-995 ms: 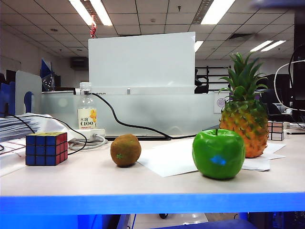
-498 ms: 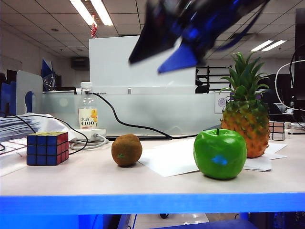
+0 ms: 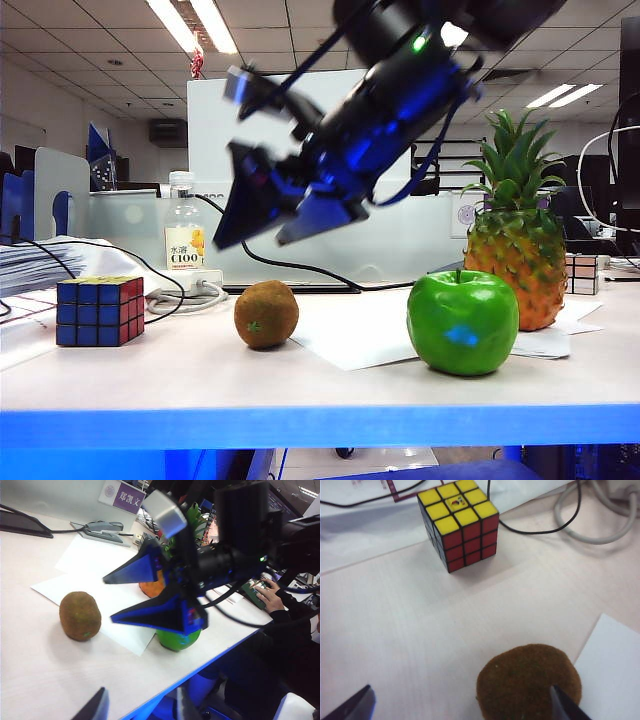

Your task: Arrange all the fruits from large to small from left to right in a row.

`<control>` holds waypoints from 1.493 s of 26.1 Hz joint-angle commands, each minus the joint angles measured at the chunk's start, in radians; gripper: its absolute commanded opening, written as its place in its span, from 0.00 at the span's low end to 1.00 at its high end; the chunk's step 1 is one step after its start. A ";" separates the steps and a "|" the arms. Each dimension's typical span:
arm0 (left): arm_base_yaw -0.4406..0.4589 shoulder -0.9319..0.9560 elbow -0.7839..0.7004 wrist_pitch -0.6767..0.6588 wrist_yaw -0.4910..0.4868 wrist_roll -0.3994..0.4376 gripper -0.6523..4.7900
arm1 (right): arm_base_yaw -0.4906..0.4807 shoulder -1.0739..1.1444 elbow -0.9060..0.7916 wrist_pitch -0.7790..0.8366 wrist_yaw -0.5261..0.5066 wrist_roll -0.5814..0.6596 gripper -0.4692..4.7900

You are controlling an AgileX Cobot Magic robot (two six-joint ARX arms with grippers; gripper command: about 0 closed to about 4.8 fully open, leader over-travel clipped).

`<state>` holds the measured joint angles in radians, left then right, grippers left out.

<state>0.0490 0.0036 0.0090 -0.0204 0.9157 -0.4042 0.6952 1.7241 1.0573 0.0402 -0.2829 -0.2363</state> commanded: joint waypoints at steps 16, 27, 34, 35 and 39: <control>0.001 -0.002 0.002 0.007 0.031 -0.031 0.46 | 0.011 0.182 0.009 0.154 0.180 0.002 1.00; 0.001 -0.002 0.002 0.007 0.033 -0.041 0.46 | 0.023 0.183 0.009 0.212 0.192 0.087 1.00; 0.001 -0.002 0.003 0.008 0.055 -0.042 0.46 | 0.049 0.184 0.009 0.222 0.174 0.087 0.62; 0.001 -0.002 0.002 0.008 0.058 -0.042 0.46 | 0.049 0.184 0.009 0.219 0.174 0.087 0.54; 0.001 -0.002 0.002 0.008 0.058 -0.042 0.46 | 0.049 0.184 0.009 0.218 0.174 0.087 0.40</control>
<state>0.0490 0.0036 0.0090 -0.0200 0.9668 -0.4446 0.7422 1.9110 1.0622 0.2478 -0.1074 -0.1509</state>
